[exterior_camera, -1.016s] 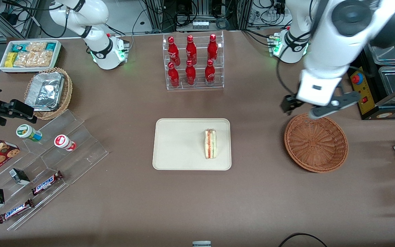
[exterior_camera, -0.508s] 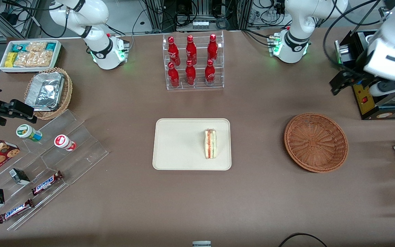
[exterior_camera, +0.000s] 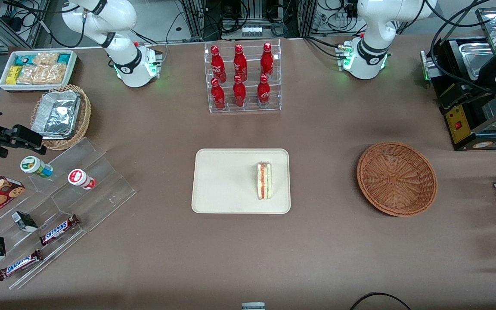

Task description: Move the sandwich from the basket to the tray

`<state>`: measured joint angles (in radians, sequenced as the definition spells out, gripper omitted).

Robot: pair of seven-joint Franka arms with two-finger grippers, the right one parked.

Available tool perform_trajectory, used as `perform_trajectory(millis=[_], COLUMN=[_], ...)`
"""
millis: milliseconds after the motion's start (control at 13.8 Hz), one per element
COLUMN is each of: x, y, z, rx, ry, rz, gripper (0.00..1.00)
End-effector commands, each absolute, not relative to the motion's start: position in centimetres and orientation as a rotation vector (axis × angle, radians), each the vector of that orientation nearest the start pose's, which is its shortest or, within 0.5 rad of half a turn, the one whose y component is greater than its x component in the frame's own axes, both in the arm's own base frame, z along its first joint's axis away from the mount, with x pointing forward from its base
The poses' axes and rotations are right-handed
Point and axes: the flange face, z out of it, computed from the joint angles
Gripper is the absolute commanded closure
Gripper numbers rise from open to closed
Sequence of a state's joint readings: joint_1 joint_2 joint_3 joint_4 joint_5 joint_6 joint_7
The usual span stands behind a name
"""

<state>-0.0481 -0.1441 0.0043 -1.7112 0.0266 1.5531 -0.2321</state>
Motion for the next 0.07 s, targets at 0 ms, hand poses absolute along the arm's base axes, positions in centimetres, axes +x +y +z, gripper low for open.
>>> perform_trajectory(millis=[0], x=[51.24], y=[-2.54], z=[63.59], rx=[-3.108], ry=[-0.269], rz=[0.020], gripper=[0.00])
